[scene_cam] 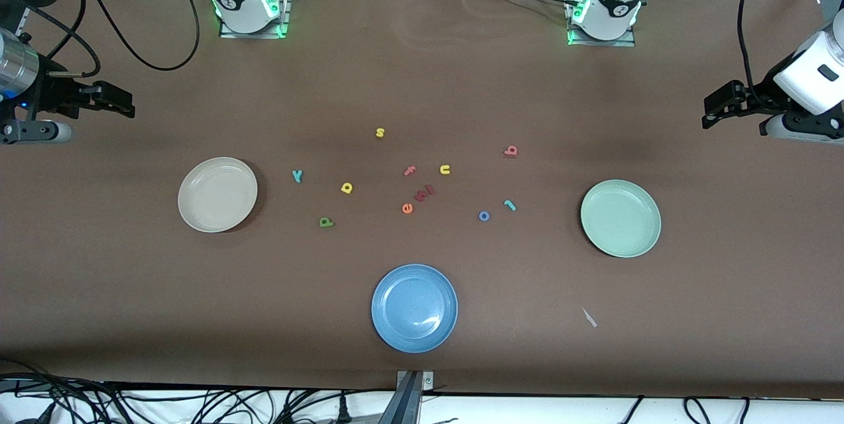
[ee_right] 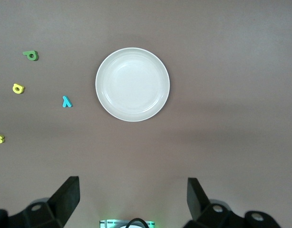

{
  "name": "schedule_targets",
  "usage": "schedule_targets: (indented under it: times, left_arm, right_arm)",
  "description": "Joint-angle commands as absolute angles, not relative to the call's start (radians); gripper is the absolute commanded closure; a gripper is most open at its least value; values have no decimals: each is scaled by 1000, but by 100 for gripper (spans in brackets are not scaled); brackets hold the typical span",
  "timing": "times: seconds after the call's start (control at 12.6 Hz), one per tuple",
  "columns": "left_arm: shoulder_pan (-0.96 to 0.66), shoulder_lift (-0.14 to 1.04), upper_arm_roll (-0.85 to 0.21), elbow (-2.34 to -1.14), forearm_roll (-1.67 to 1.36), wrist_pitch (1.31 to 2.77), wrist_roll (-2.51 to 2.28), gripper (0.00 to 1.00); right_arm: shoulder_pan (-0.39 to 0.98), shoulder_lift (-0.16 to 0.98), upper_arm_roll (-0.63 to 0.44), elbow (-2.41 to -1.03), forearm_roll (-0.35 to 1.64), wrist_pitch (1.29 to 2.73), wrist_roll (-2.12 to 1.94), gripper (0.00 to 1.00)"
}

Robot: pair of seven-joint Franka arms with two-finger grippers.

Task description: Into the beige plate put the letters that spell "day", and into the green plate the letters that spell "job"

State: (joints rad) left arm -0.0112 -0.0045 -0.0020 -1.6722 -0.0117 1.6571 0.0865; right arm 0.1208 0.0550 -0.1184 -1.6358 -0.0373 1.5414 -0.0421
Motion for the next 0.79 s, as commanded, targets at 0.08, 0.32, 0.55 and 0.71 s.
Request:
schedule_targets:
  times: [0.08,0.32,0.55,0.71]
  left_arm:
    - [-9,8,0,-1644,-25,1641,100,0]
    - [-8,8,0,-1644,-25,1641,100,0]
    - [-8,8,0,-1646,-25,1640,103,0]
    - [-14,9,-3,-1646,-25,1611,101,0]
  right_arm:
    - [120,52,-115,-1628,-21,1529,-40,0]
    - [127,54,-112,-1628,-21,1528,-40,0]
    - [132,54,-106,-1628,-21,1528,-40,0]
    - [149,54,-106,-1628,-21,1526,-35,0]
